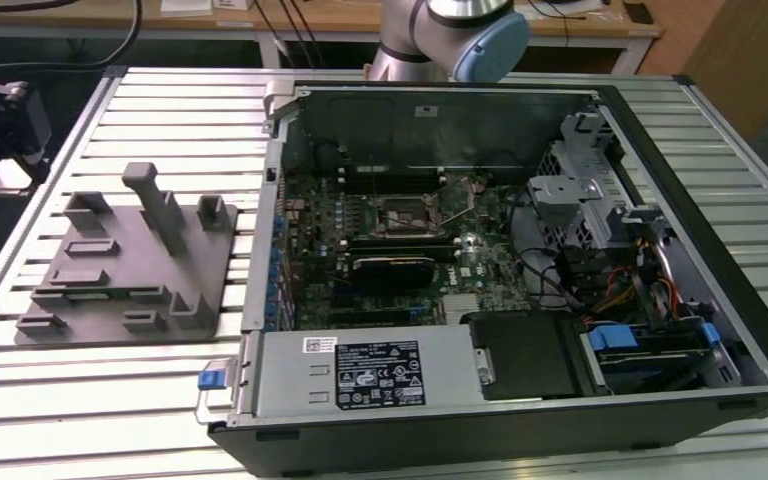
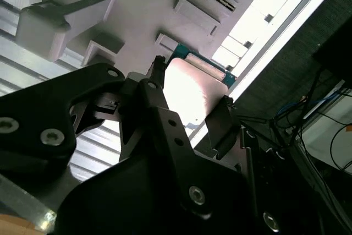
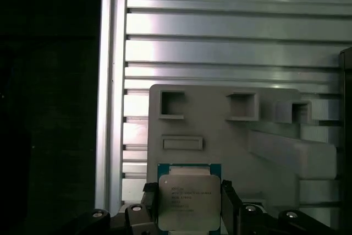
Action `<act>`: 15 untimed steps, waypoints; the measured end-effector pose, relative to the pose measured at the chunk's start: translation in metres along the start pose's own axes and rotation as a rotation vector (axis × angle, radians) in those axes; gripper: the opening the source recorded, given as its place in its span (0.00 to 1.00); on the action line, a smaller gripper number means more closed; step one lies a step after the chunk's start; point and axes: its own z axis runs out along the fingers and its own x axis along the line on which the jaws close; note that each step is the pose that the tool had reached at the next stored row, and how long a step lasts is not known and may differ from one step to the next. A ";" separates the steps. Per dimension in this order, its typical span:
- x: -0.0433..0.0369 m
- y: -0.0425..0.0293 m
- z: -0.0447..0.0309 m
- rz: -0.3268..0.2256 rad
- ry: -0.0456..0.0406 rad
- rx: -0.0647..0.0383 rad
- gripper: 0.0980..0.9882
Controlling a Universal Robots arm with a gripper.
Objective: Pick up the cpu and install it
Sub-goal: 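Pick up the cpu and move it towards the insertion slot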
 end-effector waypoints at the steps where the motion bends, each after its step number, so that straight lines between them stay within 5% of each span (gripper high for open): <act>1: -0.0001 0.0002 -0.0026 0.000 -0.0001 0.000 0.50; 4: -0.0003 0.0007 -0.0096 0.000 -0.0006 0.000 0.50; 6: -0.0007 0.0019 -0.0260 0.000 -0.0016 0.000 0.50; 15: -0.0013 0.0033 -0.0460 0.000 -0.0031 0.000 0.50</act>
